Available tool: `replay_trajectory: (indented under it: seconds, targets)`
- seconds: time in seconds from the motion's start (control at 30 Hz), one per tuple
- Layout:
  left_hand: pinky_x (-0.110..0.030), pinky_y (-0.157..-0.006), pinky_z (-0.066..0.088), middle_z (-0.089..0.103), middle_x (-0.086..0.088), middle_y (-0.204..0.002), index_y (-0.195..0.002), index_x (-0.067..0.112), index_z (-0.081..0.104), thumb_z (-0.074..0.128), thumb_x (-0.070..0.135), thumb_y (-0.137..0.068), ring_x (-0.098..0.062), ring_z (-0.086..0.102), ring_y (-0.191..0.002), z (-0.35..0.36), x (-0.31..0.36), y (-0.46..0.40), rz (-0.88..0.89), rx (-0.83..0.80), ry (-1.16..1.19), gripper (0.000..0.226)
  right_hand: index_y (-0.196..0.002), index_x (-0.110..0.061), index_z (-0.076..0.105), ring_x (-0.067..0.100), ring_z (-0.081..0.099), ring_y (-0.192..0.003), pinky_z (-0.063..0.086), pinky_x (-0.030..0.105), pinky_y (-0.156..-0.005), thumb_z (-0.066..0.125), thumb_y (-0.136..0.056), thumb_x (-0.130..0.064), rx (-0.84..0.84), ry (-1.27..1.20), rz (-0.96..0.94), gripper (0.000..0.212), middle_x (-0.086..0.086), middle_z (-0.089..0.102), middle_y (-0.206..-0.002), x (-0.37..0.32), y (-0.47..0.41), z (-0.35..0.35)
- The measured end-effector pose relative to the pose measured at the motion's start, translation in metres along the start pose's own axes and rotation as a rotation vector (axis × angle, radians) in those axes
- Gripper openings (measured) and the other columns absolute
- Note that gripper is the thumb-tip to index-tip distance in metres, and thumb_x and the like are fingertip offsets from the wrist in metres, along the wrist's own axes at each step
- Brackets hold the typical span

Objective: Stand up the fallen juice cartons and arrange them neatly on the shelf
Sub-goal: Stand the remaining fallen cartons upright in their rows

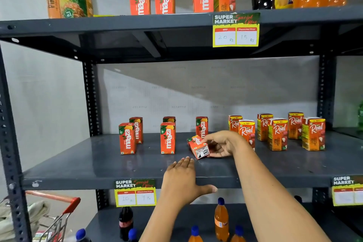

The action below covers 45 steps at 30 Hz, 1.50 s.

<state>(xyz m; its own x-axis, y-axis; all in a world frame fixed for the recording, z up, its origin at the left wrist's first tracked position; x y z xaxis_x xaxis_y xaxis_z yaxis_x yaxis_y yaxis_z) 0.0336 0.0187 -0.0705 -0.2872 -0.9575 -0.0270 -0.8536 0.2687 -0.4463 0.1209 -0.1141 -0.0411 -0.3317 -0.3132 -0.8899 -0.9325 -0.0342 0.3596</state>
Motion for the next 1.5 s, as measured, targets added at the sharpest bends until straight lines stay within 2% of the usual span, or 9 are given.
replay_trajectory:
  seconds: [0.1,0.27,0.37,0.53,0.73,0.83,0.97,1.17,1.5]
  targets:
    - [-0.039,-0.116,0.021,0.029,-0.004,-0.156,-0.148,0.014,0.027,0.042,0.088,-0.068,-0.021,0.027,-0.142,0.001,-0.001,0.000,-0.003,-0.009,-0.004,0.110,-0.094,-0.002,0.060,0.021,0.068,-0.072,0.059,0.028,-0.050,0.072,-0.082,-0.019,-0.028,-0.179,-0.050,0.024,0.015,0.069,-0.084,0.008,0.000,-0.001]
    - [-0.039,-0.115,0.024,0.031,-0.004,-0.155,-0.146,0.014,0.031,0.041,0.088,-0.068,-0.021,0.031,-0.141,0.001,0.000,0.000,0.005,0.014,-0.011,0.108,-0.110,-0.003,0.060,0.026,0.068,-0.094,0.059,0.034,-0.072,0.073,-0.080,-0.011,-0.129,-0.571,-0.297,0.034,0.016,0.069,-0.106,0.012,0.004,0.001]
    - [-0.038,-0.114,0.025,0.031,-0.005,-0.155,-0.146,0.013,0.031,0.039,0.089,-0.069,-0.021,0.031,-0.141,0.001,0.000,0.000,0.015,0.028,-0.020,0.109,-0.106,-0.005,0.064,0.021,0.070,-0.091,0.060,0.028,-0.065,0.070,-0.081,-0.008,-0.141,-0.733,-0.485,0.026,0.014,0.070,-0.105,0.005,0.016,-0.004]
    - [-0.037,-0.114,0.025,0.031,-0.004,-0.155,-0.147,0.013,0.030,0.036,0.090,-0.068,-0.020,0.031,-0.141,0.001,-0.001,0.000,0.014,0.029,-0.041,0.110,-0.099,-0.019,0.067,0.012,0.073,-0.081,0.057,0.021,-0.060,0.070,-0.079,-0.019,-0.140,-0.786,-0.761,0.019,0.002,0.076,-0.093,-0.008,0.051,-0.008]
    - [-0.038,-0.113,0.027,0.031,-0.004,-0.155,-0.145,0.014,0.033,0.037,0.090,-0.068,-0.021,0.032,-0.140,0.000,-0.001,-0.001,0.010,0.026,-0.039,0.108,-0.099,-0.021,0.068,0.015,0.071,-0.090,0.057,0.021,-0.066,0.089,-0.047,-0.043,-0.203,-0.692,-0.915,0.060,0.002,0.075,-0.097,-0.002,0.079,0.000]
    - [-0.038,-0.113,0.028,0.031,-0.003,-0.155,-0.145,0.015,0.034,0.037,0.089,-0.068,-0.021,0.032,-0.140,0.000,-0.001,0.000,0.005,0.023,-0.042,0.107,-0.101,-0.019,0.068,0.017,0.071,-0.092,0.056,0.022,-0.068,0.088,-0.052,-0.040,-0.162,-0.654,-0.922,0.057,0.001,0.075,-0.098,0.001,0.083,0.001]
    - [-0.038,-0.113,0.027,0.031,-0.003,-0.155,-0.145,0.015,0.032,0.037,0.090,-0.068,-0.020,0.031,-0.141,0.000,0.000,-0.001,0.004,0.020,-0.039,0.108,-0.104,-0.017,0.068,0.018,0.070,-0.097,0.057,0.023,-0.075,0.073,-0.076,-0.019,-0.106,-0.609,-0.895,0.029,0.001,0.075,-0.100,-0.001,0.080,-0.003]
    - [-0.038,-0.114,0.024,0.028,-0.005,-0.156,-0.147,0.013,0.030,0.039,0.089,-0.068,-0.021,0.029,-0.142,-0.001,0.001,0.000,-0.006,-0.013,-0.035,0.110,-0.128,-0.002,0.052,0.021,0.060,-0.112,0.050,0.031,-0.092,0.054,-0.091,0.000,0.020,-0.453,-0.746,0.037,0.012,0.063,-0.122,-0.012,0.046,0.002]
    - [-0.040,-0.115,0.024,0.030,-0.004,-0.155,-0.146,0.014,0.030,0.042,0.087,-0.069,-0.021,0.030,-0.141,0.000,0.000,0.000,-0.006,-0.021,0.006,0.106,-0.126,-0.003,0.052,0.026,0.057,-0.116,0.049,0.041,-0.097,0.055,-0.093,-0.009,0.311,0.034,-0.460,0.034,0.015,0.059,-0.128,0.005,-0.008,-0.006]
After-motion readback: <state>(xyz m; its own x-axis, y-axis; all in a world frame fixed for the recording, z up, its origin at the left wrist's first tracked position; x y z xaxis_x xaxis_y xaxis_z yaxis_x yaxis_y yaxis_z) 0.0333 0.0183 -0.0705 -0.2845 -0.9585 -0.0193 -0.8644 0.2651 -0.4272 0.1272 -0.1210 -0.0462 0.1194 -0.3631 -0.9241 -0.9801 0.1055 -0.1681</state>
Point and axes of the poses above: each hand's wrist, its own y-axis away from the middle knuckle, its own z-axis out of the palm, x = y × z, the point moved 8 cm from there along -y, towards the middle knuckle
